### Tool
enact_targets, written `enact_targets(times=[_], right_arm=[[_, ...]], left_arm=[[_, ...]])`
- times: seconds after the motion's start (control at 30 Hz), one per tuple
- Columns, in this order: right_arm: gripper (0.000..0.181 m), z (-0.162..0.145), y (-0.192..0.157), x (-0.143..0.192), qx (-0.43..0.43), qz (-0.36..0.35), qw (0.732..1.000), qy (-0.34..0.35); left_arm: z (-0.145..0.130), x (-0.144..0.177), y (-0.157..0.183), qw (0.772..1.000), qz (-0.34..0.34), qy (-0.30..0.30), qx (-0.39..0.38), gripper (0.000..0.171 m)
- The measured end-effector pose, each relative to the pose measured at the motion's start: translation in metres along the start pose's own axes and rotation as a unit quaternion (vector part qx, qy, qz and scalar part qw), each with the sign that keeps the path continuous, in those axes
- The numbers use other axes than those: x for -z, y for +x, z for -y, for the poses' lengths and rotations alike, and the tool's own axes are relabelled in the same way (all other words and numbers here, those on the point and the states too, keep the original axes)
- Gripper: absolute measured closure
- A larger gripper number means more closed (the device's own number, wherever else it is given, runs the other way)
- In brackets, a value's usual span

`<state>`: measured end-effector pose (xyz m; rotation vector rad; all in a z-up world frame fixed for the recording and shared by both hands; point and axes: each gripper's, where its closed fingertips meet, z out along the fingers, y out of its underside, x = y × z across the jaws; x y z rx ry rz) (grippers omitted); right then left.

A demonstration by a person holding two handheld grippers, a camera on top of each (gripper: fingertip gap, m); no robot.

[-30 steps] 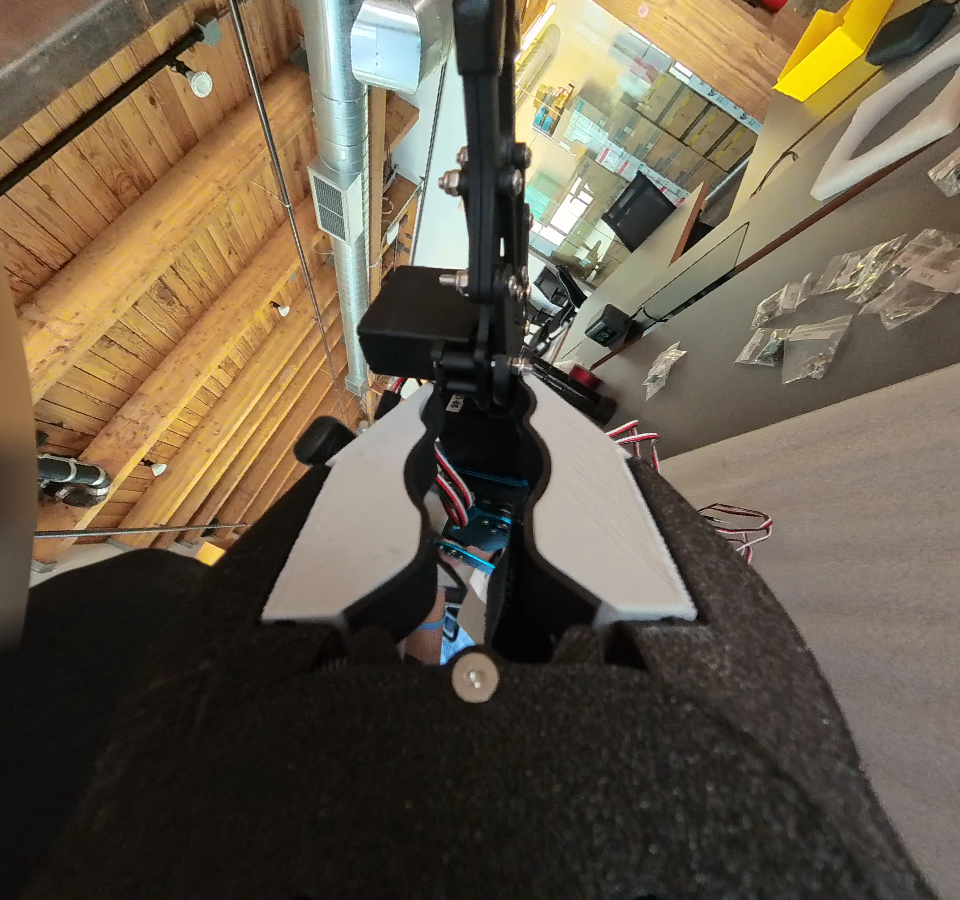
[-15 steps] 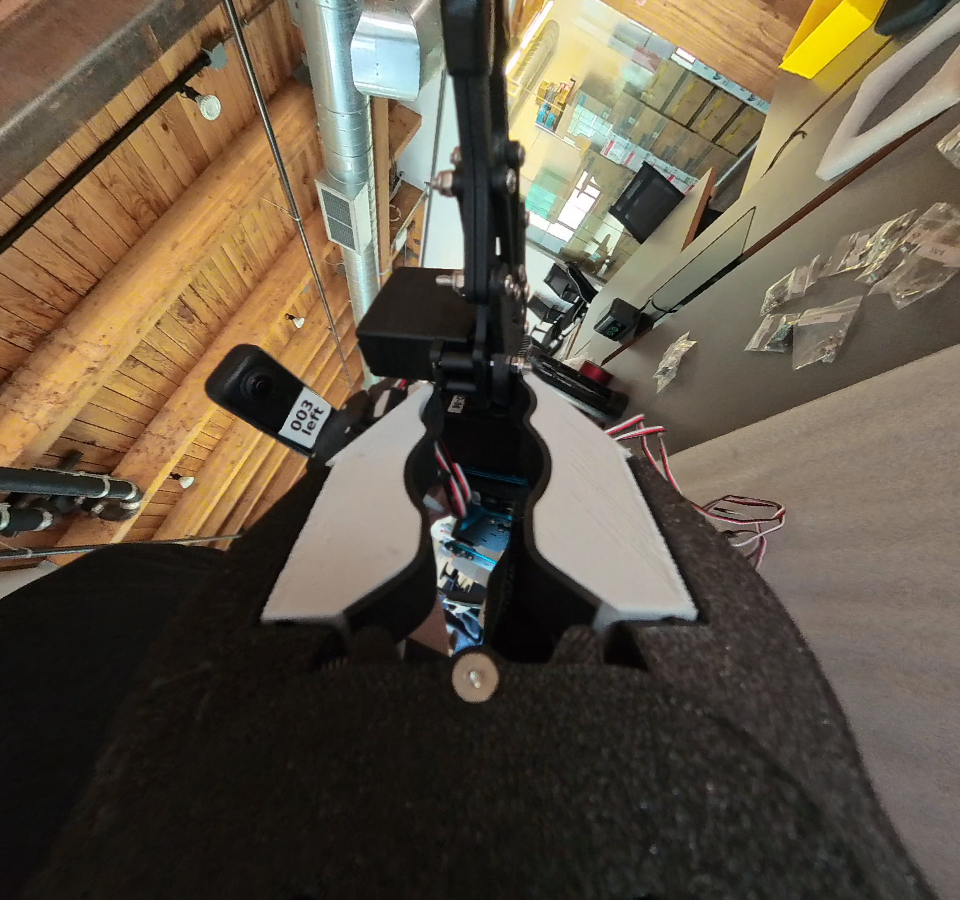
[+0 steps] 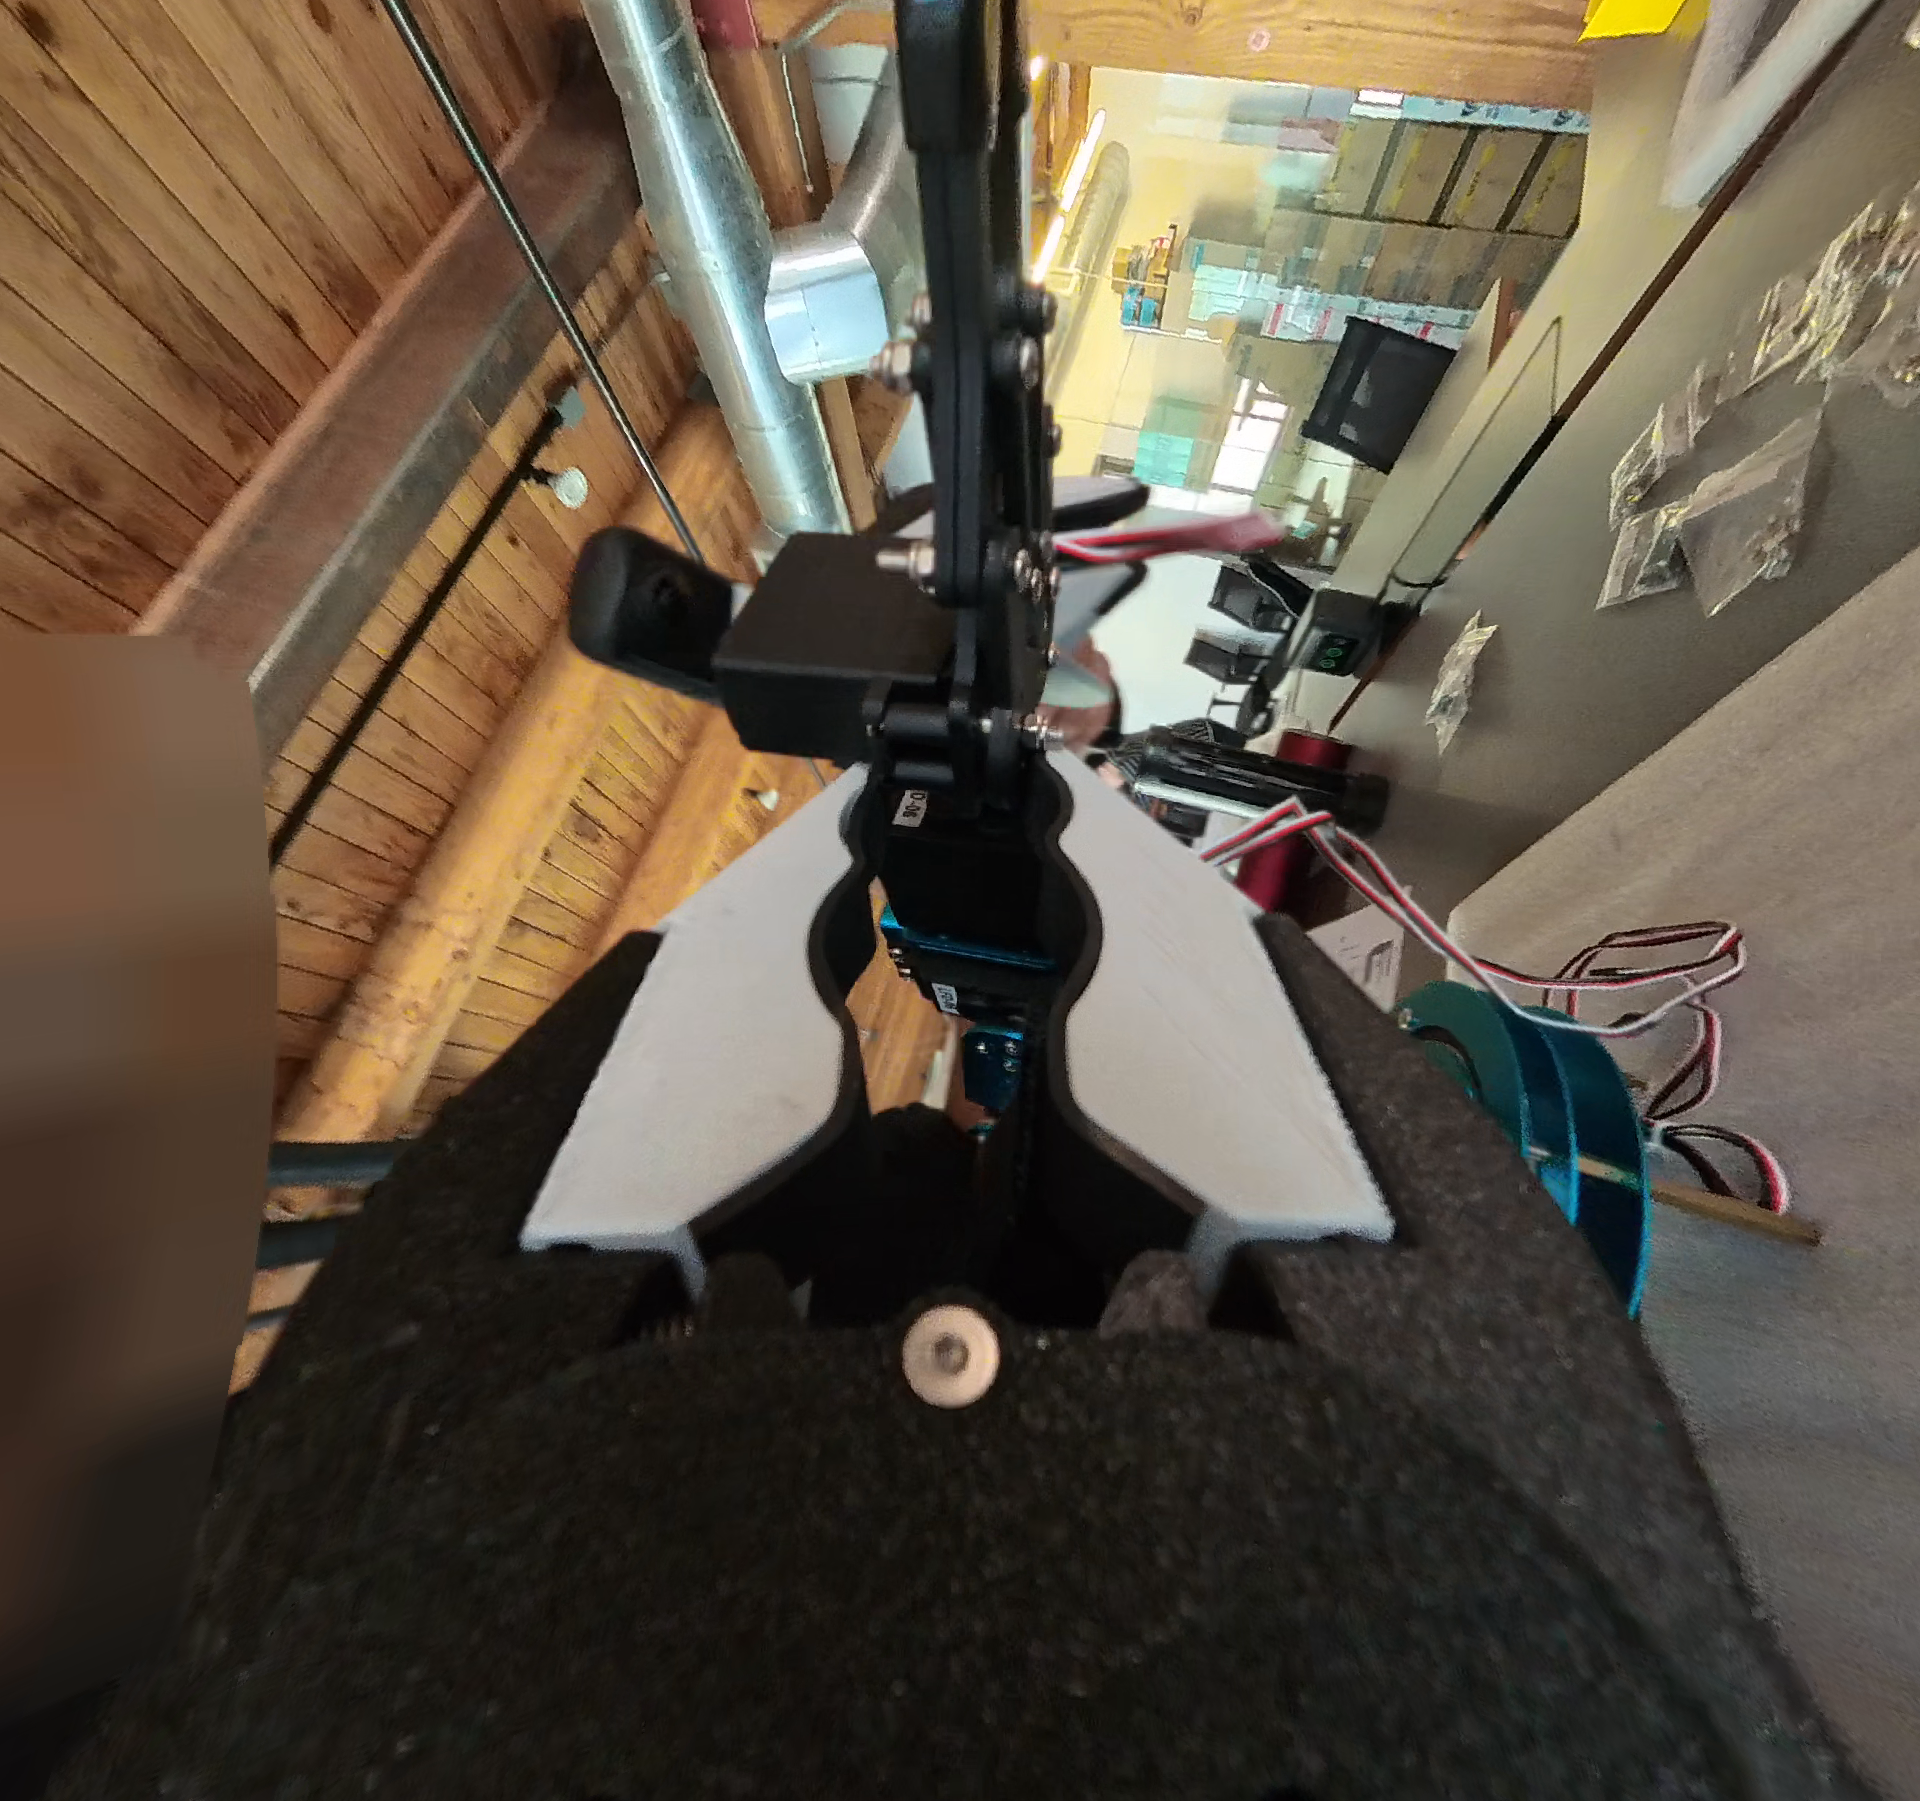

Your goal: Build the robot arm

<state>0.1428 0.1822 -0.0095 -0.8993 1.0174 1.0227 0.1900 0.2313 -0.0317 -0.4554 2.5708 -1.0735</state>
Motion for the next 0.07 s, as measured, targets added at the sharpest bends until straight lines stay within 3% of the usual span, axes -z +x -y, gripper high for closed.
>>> enact_targets(times=[0.07], right_arm=[[0.156, 0.001, 0.0037, 0.0027, -0.023, 0.01, 1.0, 0.011]], left_arm=[[-0.0037, -0.0178, 0.0085, 0.998, -0.051, 0.022, 0.038, 0.145]])
